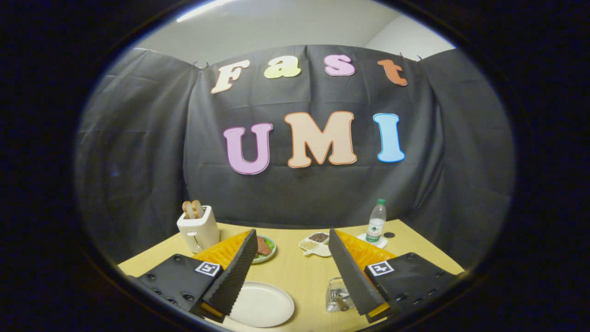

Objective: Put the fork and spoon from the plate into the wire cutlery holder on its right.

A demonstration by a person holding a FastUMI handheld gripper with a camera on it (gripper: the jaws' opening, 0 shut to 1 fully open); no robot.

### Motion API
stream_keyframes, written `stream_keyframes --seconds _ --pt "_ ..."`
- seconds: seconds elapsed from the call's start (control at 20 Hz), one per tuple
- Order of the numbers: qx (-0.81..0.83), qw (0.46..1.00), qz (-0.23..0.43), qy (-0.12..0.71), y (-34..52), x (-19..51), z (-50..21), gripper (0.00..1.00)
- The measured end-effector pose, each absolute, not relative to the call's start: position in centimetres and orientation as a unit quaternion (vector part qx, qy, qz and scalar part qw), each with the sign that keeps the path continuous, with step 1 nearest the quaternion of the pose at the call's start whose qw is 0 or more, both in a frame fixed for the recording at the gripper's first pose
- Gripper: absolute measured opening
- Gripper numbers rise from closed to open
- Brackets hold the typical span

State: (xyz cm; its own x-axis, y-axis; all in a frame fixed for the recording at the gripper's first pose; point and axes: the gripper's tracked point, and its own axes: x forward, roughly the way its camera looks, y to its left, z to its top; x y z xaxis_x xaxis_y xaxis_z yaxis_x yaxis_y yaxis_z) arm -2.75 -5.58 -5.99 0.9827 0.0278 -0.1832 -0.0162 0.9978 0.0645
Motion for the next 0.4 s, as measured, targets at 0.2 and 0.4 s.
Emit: stream_keyframes --seconds 0.2,0.4 --pt "0.036 0.996 0.013 0.086 -5.21 -2.54 -5.61 0.99" --pt "0.037 0.995 0.017 0.090 -4.94 -2.43 -5.94 0.99"
